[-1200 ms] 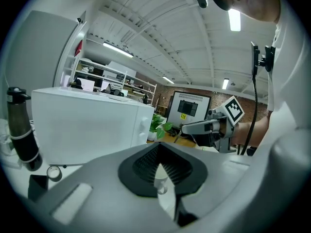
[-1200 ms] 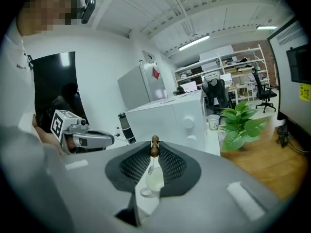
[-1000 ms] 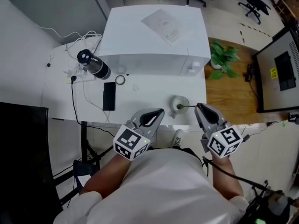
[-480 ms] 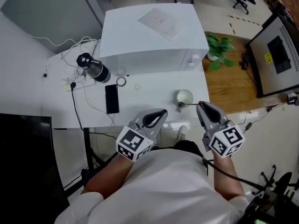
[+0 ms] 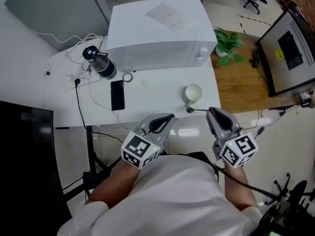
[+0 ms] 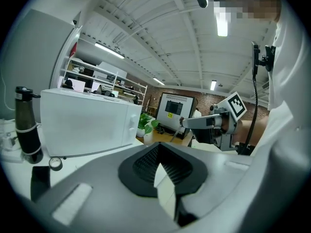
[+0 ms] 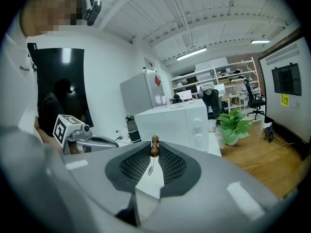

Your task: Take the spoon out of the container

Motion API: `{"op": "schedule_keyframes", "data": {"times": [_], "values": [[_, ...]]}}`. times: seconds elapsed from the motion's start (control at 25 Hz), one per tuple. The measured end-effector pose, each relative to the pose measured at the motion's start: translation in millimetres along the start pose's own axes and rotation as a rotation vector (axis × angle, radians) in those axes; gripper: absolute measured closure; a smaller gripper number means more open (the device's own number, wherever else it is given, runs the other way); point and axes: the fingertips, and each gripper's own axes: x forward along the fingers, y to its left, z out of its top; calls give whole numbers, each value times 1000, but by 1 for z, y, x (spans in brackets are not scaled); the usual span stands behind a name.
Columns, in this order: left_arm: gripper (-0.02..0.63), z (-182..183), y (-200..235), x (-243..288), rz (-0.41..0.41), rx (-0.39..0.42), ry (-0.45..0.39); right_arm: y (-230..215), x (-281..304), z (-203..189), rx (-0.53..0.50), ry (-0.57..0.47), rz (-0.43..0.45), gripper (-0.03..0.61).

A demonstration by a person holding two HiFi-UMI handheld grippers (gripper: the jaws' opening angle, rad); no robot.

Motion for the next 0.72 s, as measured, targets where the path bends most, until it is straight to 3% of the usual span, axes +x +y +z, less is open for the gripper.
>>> {"op": "schedule_keyframes", "data": {"times": [0.24, 0.72], "values": [[609, -5, -36, 1, 100, -19, -35, -7, -44, -5, -25, -8, 67, 522], [609, -23, -148, -6, 245, -1, -83, -3, -139, -29, -57, -19, 215, 522]]}}
